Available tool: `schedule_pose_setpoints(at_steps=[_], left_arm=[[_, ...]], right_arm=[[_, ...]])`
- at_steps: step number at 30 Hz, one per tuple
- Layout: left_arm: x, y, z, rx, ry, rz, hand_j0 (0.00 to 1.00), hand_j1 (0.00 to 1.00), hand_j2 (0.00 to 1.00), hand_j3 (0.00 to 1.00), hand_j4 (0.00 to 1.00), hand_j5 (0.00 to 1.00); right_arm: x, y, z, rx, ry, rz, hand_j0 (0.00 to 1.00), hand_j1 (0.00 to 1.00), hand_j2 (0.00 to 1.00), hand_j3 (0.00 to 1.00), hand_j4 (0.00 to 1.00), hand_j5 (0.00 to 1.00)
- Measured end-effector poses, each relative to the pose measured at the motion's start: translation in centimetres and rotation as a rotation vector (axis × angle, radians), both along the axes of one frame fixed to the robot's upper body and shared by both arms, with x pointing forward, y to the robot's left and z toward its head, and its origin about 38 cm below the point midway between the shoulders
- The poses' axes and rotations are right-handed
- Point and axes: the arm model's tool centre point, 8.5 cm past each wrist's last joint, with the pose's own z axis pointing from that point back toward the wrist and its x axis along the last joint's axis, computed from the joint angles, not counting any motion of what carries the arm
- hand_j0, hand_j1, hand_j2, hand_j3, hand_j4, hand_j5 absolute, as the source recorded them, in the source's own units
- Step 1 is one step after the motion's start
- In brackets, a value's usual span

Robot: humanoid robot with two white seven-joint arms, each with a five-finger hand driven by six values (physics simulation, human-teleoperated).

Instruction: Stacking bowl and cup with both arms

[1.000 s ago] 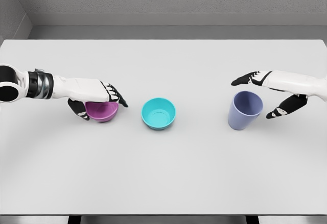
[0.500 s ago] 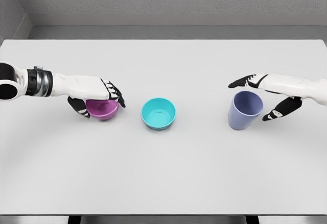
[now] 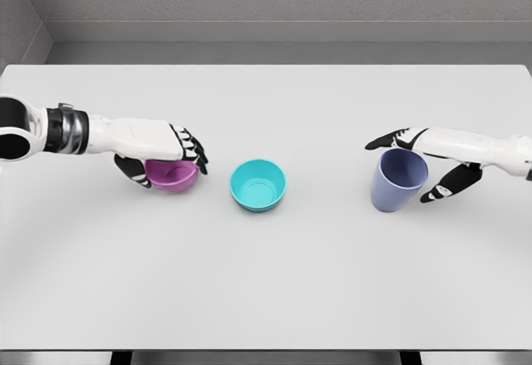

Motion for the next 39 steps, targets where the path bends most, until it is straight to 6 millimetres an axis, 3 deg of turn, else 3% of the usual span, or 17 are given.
schedule_pose_setpoints(at_steps=[19,23,31,39], left_arm=[[-0.7,-2.1,2.1,0.027,-0.089,-0.084,0.79,0.79,0.79,0.79,0.79,0.79],[-0.8,-2.4,2.4,0.033,-0.108,-0.096,0.79,0.79,0.79,0.79,0.79,0.79],[-1.2,-3.3,2.9,0.034,-0.134,-0.125,0.79,0.79,0.79,0.79,0.79,0.79],[-1.3,-4.5,3.3,0.016,-0.150,-0.151,0.79,0.79,0.79,0.79,0.79,0.79]], right_arm=[[0.1,0.6,-0.4,0.004,0.003,0.010,1.00,1.00,1.00,1.00,1.00,1.00],[0.1,0.7,-0.5,0.001,0.001,0.012,0.93,0.93,0.93,0.93,0.93,0.93],[0.1,1.0,-0.7,0.006,0.005,0.015,0.63,0.63,0.63,0.63,0.63,0.63],[0.1,1.0,-0.5,0.003,-0.001,0.017,0.64,0.64,0.64,0.64,0.64,0.64]])
